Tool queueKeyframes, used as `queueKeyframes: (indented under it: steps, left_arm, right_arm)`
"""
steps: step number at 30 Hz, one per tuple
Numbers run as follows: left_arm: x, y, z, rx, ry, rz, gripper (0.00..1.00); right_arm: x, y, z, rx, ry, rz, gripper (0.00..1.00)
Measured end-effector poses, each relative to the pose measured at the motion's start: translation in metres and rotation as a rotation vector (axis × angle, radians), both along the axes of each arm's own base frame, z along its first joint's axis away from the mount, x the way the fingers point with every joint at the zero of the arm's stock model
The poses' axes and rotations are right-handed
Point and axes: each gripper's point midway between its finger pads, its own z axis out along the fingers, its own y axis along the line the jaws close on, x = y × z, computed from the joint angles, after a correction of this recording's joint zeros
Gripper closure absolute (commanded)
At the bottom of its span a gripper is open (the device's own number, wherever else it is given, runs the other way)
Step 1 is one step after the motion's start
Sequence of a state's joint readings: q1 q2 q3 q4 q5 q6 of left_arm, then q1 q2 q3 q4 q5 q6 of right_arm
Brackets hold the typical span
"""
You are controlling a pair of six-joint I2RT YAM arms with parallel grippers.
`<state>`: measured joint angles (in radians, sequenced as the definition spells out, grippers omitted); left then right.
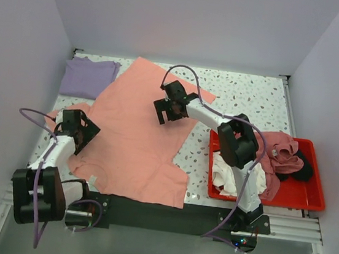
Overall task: Fold and stack the t-shirts
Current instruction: Flatten the tshirt out
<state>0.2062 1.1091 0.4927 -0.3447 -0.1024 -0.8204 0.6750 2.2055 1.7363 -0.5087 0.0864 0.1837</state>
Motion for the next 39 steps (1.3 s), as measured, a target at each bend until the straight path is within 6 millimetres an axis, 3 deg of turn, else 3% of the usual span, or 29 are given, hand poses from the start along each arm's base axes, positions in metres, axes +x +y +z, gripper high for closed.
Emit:
queueKeyframes:
  steps: [6, 13, 20, 27, 30, 32, 34, 37, 39]
  left_arm:
    - [0.010, 0.015, -0.009, 0.046, 0.048, 0.047, 0.00]
    - [0.030, 0.041, -0.013, 0.112, 0.104, 0.112, 0.00]
    - [0.041, 0.075, -0.013, 0.132, 0.158, 0.202, 0.00]
    - [0.040, 0.078, -0.008, 0.128, 0.173, 0.207, 0.00]
    - [0.040, 0.078, 0.002, 0.132, 0.151, 0.209, 0.00]
    - [0.040, 0.079, 0.010, 0.137, 0.133, 0.212, 0.00]
    - [0.041, 0.080, 0.021, 0.144, 0.116, 0.217, 0.00]
    - [0.049, 0.085, 0.040, 0.163, 0.078, 0.233, 0.00]
    - [0.057, 0.091, 0.055, 0.182, 0.052, 0.250, 0.00]
  right_arm:
    - [-0.023, -0.016, -0.014, 0.001, 0.024, -0.009, 0.01]
    - [-0.086, -0.028, -0.014, 0.024, 0.086, 0.003, 0.01]
    - [-0.175, -0.016, -0.014, 0.026, 0.160, 0.086, 0.01]
    - [-0.244, 0.011, -0.008, 0.047, 0.228, 0.183, 0.01]
    - [-0.265, 0.022, 0.008, 0.072, 0.236, 0.244, 0.01]
    - [-0.267, 0.029, 0.023, 0.081, 0.218, 0.270, 0.01]
    - [-0.254, 0.036, 0.044, 0.088, 0.159, 0.267, 0.01]
    - [-0.215, 0.044, 0.078, 0.130, 0.065, 0.225, 0.01]
    - [-0.174, 0.039, 0.102, 0.172, 0.008, 0.158, 0.01]
